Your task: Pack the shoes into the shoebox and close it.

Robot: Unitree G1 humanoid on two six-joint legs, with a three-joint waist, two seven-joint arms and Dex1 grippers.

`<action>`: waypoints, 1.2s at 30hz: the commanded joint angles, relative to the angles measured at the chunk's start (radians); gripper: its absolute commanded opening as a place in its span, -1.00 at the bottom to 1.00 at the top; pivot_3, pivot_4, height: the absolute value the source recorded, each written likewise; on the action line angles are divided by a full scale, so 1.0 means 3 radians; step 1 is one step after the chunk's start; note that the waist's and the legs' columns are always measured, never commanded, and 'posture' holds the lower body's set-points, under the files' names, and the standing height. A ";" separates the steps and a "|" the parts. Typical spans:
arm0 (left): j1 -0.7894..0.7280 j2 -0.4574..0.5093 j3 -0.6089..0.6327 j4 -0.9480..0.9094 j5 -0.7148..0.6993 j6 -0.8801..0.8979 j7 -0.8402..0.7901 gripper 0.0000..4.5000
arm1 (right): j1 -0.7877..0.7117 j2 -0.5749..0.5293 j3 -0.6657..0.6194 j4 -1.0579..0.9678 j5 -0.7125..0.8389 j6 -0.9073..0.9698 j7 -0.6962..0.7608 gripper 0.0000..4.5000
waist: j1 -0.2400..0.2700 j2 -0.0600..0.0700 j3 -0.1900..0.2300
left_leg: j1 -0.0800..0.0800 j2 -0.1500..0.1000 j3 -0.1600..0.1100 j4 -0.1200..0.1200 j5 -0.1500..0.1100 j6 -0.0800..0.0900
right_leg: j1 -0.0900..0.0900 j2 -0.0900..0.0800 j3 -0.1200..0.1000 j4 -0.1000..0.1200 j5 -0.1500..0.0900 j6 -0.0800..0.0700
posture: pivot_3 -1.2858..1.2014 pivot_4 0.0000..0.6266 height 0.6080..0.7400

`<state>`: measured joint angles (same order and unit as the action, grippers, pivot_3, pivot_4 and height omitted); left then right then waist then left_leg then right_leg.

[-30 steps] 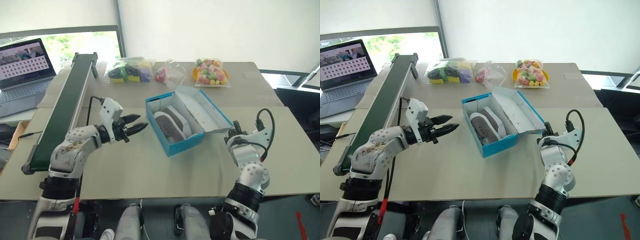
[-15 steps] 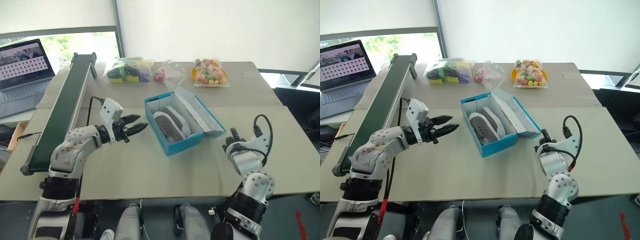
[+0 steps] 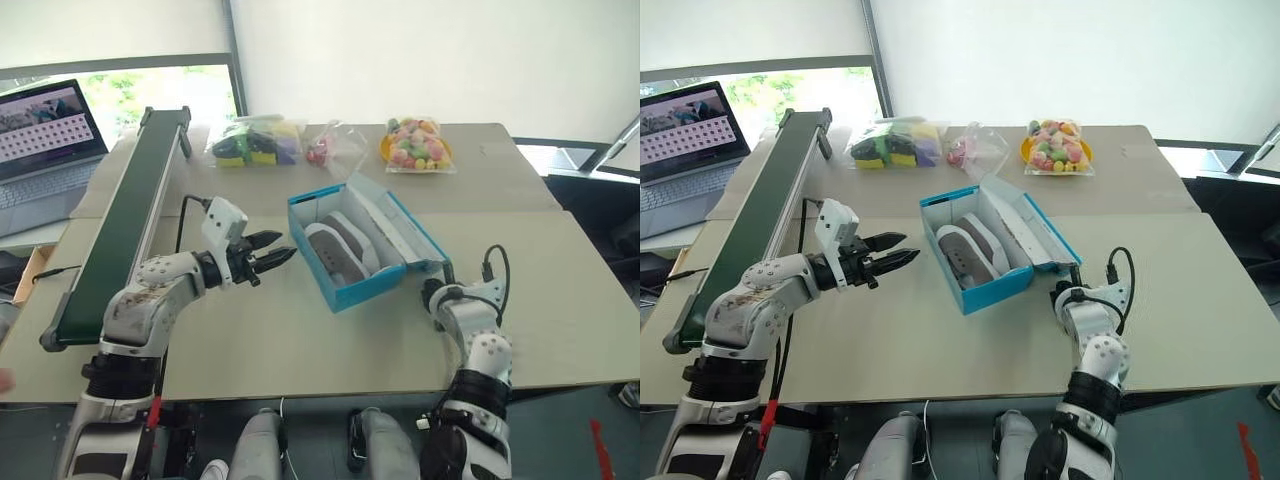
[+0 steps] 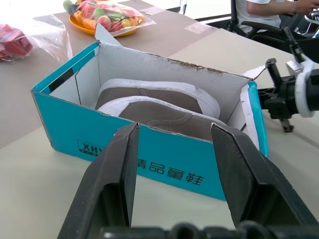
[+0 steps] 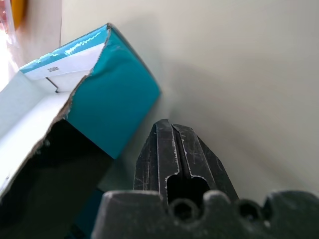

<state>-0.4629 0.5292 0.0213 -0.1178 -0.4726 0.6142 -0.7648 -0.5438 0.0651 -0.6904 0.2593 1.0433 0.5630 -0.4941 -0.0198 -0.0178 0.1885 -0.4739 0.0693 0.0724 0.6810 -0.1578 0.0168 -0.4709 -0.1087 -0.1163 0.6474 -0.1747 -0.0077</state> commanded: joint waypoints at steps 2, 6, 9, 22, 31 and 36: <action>-0.0062 -0.0003 0.0038 -0.0057 0.0003 -0.0045 0.0014 0.07 | -0.0369 -0.0116 -0.0166 0.0832 0.0178 -0.0179 0.0540 -0.98 | -0.0033 -0.0006 -0.0003 | 0.0005 0.0000 0.0000 0.0000 0.0000 0.0000 | 0.0004 0.0000 0.0001 0.0000 0.0000 0.0000 | 0.03 -0.52 0.10; -0.0070 -0.0012 0.0030 -0.0052 0.0011 -0.0063 0.0024 0.07 | -0.0659 -0.0290 -0.0282 0.1500 0.0184 -0.0288 0.1061 -0.98 | -0.0091 -0.0012 -0.0006 | 0.0044 0.0001 -0.0002 -0.0001 -0.0009 -0.0014 | 0.0041 0.0001 0.0000 -0.0007 -0.0004 -0.0006 | 0.03 -0.52 0.10; -0.0056 -0.0014 0.0020 -0.0065 0.0017 -0.0076 0.0025 0.07 | -0.0823 -0.0384 -0.0331 0.1774 0.0188 -0.0384 0.1493 -0.98 | -0.0101 -0.0012 -0.0006 | 0.0051 0.0001 -0.0015 -0.0002 -0.0015 -0.0024 | 0.0044 0.0001 -0.0001 -0.0011 -0.0010 -0.0017 | 0.03 -0.52 0.10; 0.0016 0.0003 0.0042 -0.0133 0.0022 -0.0067 0.0049 0.07 | -0.0320 -0.0230 0.0874 -0.0465 0.0067 0.0218 0.2925 -0.98 | -0.0025 0.0001 0.0002 | -0.0004 -0.0003 -0.0007 -0.0013 0.0001 0.0003 | -0.0011 0.0003 0.0003 0.0001 -0.0003 -0.0003 | 0.03 -0.52 0.10; 0.0066 0.0030 0.0089 -0.0213 0.0001 -0.0020 0.0094 0.07 | -0.0248 -0.0720 0.1861 -0.1052 -0.0604 0.0457 0.3041 -0.98 | 0.0036 0.0001 0.0002 | -0.0001 -0.0003 -0.0006 -0.0006 -0.0014 -0.0023 | -0.0007 -0.0001 0.0002 -0.0002 -0.0009 -0.0014 | 0.03 -0.52 0.10; 0.0191 0.0092 0.0209 -0.0347 -0.0050 0.0040 0.0180 0.07 | -0.0770 -0.0814 0.2333 -0.0346 -0.1484 0.0217 0.2912 -0.98 | 0.0030 0.0001 0.0002 | 0.0001 -0.0003 -0.0003 -0.0007 -0.0012 -0.0026 | -0.0008 -0.0002 -0.0001 -0.0001 -0.0009 -0.0019 | 0.03 -0.52 0.10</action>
<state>-0.4107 0.5431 0.0401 -0.1711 -0.4736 0.6205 -0.7247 -0.7236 -0.1927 -0.0174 0.1063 0.6607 0.6798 0.3827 -0.0108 -0.0175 0.1891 -0.4737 0.0686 0.0712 0.6788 -0.1607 0.0097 -0.4734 -0.1091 -0.1170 0.6474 -0.1766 -0.0120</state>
